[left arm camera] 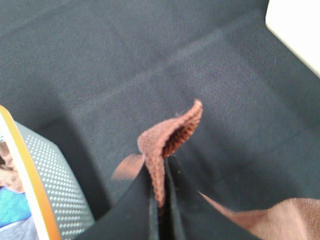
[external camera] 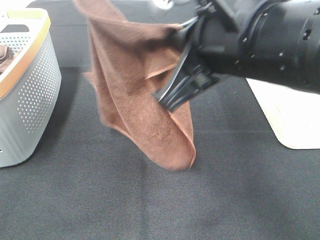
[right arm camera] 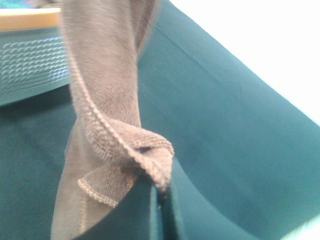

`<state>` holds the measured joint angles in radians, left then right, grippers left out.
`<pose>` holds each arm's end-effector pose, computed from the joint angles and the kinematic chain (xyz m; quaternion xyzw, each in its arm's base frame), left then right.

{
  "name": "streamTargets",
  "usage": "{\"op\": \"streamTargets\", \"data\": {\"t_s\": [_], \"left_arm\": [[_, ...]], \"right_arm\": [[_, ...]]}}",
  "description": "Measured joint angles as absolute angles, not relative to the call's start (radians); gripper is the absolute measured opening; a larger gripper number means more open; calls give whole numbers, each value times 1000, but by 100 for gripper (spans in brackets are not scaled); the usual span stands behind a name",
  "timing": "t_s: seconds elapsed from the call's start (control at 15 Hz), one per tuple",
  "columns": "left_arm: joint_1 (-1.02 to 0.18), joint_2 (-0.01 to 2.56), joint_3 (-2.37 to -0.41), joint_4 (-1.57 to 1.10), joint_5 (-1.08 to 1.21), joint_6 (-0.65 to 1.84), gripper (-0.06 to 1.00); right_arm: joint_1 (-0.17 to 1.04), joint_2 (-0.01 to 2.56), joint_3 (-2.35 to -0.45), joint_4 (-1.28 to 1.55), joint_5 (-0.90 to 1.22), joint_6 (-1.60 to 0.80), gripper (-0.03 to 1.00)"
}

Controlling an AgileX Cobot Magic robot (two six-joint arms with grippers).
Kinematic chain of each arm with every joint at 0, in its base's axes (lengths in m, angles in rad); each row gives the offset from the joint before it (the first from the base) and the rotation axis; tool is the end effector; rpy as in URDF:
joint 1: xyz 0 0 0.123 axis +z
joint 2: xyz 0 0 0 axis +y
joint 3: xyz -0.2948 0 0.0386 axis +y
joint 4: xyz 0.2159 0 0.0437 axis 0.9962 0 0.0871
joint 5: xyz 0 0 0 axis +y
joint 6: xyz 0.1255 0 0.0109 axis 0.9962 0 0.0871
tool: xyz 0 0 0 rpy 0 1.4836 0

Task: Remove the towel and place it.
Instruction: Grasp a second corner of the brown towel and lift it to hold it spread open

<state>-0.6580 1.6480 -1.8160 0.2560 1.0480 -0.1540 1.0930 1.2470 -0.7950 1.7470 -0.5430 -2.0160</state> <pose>0.2972 -0.1948 0.4068 0.2453 0.8845 -0.0323 0.3955 0.1731 0.1951 0.3106 -0.4000 0.7315 0.0040 0.5522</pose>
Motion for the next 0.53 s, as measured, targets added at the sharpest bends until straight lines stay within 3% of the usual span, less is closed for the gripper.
{"op": "streamTargets", "data": {"t_s": [0.27, 0.53], "left_arm": [[-658, 1648, -1816, 250, 1048, -153, 0], [-658, 1648, -1816, 209, 1048, -153, 0]], "right_arm": [[1093, 1254, -816, 1746, -427, -1946, 0], [1093, 1255, -838, 1746, -928, -2071, 0]]}}
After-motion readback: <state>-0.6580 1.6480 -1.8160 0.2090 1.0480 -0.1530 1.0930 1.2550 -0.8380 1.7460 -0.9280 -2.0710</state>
